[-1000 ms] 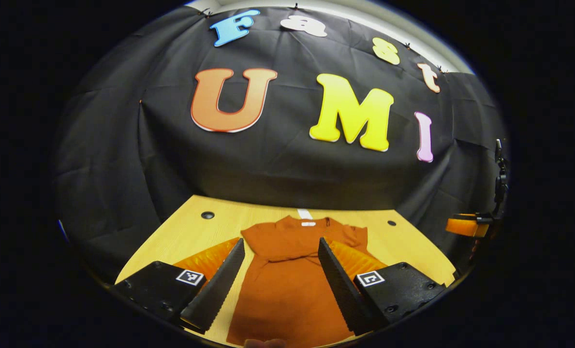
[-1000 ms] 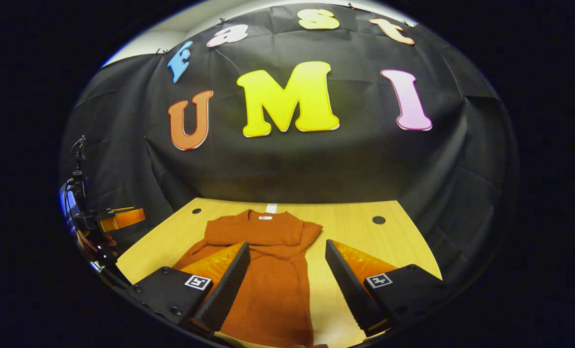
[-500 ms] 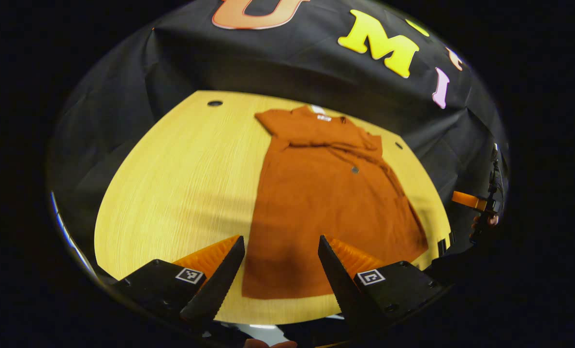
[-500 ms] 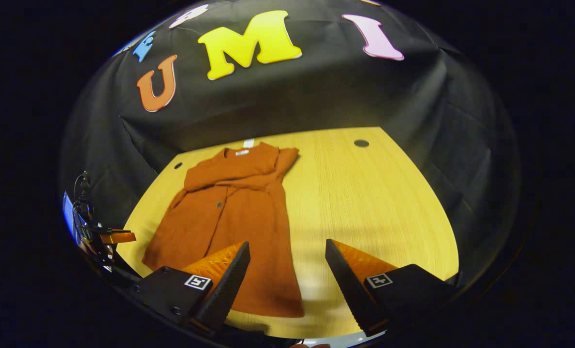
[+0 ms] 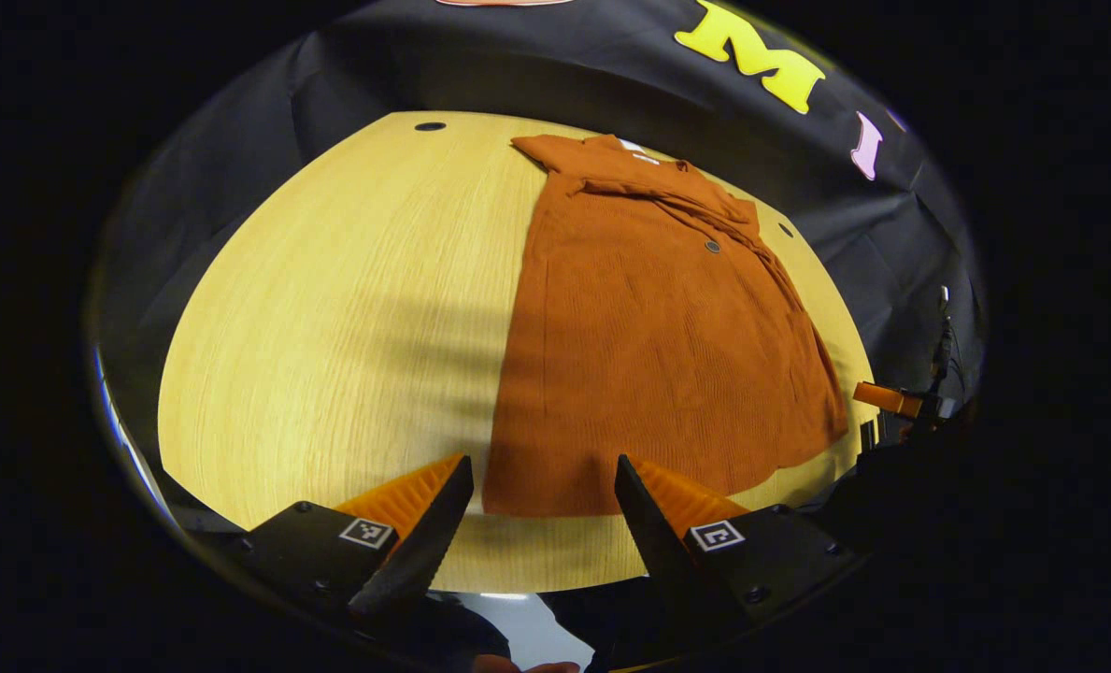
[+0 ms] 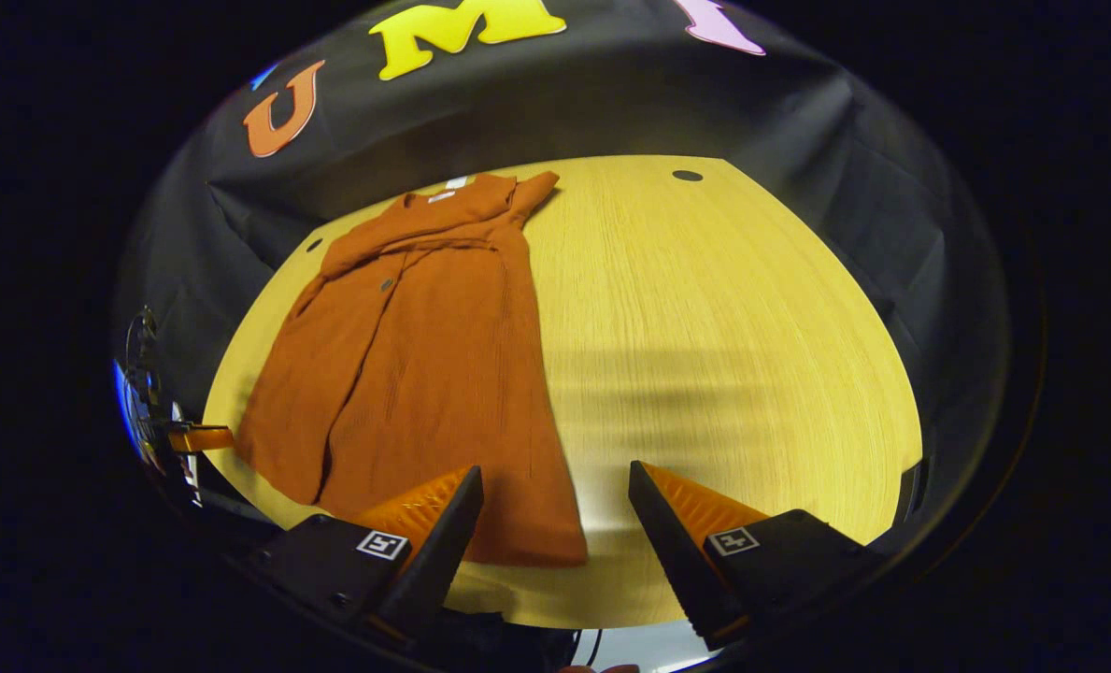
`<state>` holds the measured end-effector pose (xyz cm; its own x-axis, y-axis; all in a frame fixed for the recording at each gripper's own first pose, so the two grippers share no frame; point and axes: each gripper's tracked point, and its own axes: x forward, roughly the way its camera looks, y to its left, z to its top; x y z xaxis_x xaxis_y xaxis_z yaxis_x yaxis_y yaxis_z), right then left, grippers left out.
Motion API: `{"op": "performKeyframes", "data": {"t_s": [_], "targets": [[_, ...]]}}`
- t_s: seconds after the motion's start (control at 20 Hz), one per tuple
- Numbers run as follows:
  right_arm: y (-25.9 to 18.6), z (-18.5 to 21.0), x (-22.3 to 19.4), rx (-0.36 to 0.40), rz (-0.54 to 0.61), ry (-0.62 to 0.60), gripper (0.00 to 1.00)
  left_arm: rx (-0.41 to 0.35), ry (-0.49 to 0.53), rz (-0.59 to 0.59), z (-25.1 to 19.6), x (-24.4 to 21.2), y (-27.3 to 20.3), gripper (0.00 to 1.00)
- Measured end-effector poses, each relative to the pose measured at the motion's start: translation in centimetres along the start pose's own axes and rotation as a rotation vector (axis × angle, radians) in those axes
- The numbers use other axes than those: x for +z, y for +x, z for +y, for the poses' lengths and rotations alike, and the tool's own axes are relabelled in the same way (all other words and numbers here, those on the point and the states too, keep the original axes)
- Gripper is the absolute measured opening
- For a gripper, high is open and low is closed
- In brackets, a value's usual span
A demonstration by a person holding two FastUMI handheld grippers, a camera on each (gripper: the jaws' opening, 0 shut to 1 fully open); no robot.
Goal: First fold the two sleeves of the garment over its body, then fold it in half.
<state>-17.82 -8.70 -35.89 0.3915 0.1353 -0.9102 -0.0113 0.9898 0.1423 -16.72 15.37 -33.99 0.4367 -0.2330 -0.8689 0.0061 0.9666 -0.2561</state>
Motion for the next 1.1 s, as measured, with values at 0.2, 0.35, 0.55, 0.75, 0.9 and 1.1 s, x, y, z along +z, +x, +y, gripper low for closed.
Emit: {"op": "performKeyframes", "data": {"t_s": [0.2,0.35,0.55,0.75,0.9,1.1], "targets": [[1.4,0.7,-1.8,0.004,0.036,-0.047,1.00,-0.021,0.005,0.012,-1.3,-1.1,0.6,0.99],[1.9,1.3,-2.8,0.010,0.071,-0.100,1.00,-0.028,0.015,0.015,-2.0,-1.2,0.9,0.99],[1.5,1.6,-3.4,-0.003,0.090,-0.166,1.00,-0.002,0.005,-0.004,-0.9,-0.6,1.0,0.97],[1.7,1.7,-3.6,-0.025,0.096,-0.194,0.92,-0.009,-0.025,-0.007,-0.6,-0.8,0.9,0.92],[1.9,1.9,-3.4,-0.027,0.092,-0.196,0.82,-0.013,-0.032,-0.009,-0.9,-1.0,1.1,0.90],[2.2,2.8,-3.0,-0.006,0.076,-0.208,0.52,0.011,-0.025,0.014,-1.1,-1.1,2.0,0.71]]}}
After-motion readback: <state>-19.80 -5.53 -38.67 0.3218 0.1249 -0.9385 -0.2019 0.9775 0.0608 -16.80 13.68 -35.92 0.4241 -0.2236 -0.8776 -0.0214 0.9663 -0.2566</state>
